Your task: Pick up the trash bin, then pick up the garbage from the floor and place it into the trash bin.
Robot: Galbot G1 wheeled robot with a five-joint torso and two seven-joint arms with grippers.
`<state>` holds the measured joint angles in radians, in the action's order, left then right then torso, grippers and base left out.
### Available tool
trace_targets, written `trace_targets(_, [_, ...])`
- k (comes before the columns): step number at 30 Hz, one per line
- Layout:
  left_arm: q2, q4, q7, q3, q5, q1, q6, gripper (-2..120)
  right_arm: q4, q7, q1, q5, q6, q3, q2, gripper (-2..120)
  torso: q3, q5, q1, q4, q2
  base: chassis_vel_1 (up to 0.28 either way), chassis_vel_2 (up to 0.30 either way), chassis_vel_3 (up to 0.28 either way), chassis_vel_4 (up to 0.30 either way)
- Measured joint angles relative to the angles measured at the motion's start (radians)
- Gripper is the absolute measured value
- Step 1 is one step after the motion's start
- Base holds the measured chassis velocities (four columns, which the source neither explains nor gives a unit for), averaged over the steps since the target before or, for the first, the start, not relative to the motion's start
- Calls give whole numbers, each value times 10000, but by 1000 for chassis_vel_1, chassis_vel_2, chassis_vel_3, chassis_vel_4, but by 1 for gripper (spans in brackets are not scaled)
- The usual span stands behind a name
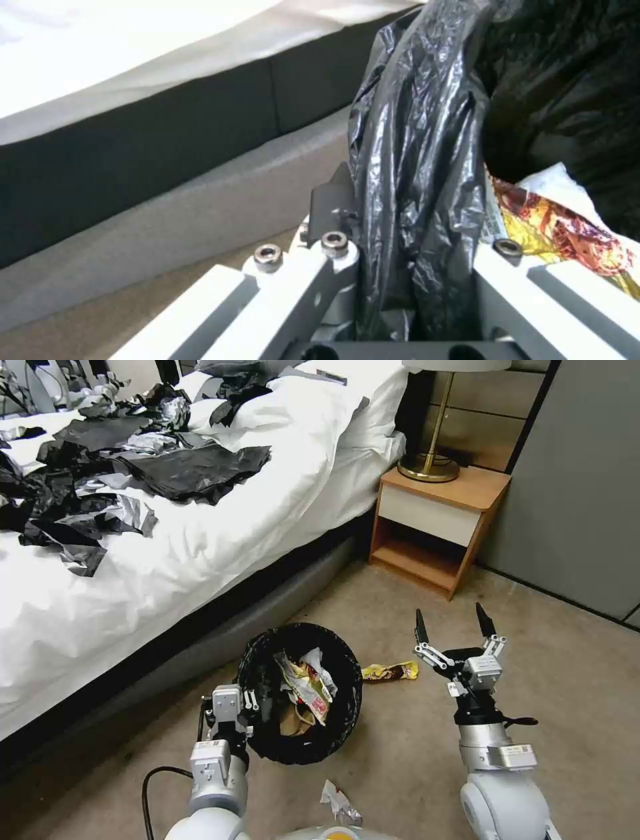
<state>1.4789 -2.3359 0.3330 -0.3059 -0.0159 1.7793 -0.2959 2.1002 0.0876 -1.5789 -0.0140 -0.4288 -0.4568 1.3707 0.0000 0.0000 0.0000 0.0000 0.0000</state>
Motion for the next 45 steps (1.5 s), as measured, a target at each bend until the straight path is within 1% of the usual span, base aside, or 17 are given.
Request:
trace_targets(32, [0,2,-13,41,-66,-35,0,1,-4,-199,156,-83,299,-161,-42,100,0,0,0,0,0,0,0,0,0])
trace_targets(38, [1,19,-20,35,-67,-55,0,1,-26,-231,168,-88,293,-155,-36,100,-1,-1,0,0,0,-86,83,95,-77])
trace_targets(45, [12,23,-26,36,-79,-50,-1,1,-58,-314,156,-76,162,-170,-29,100,0,-2,1,0,0,-207,190,210,-202])
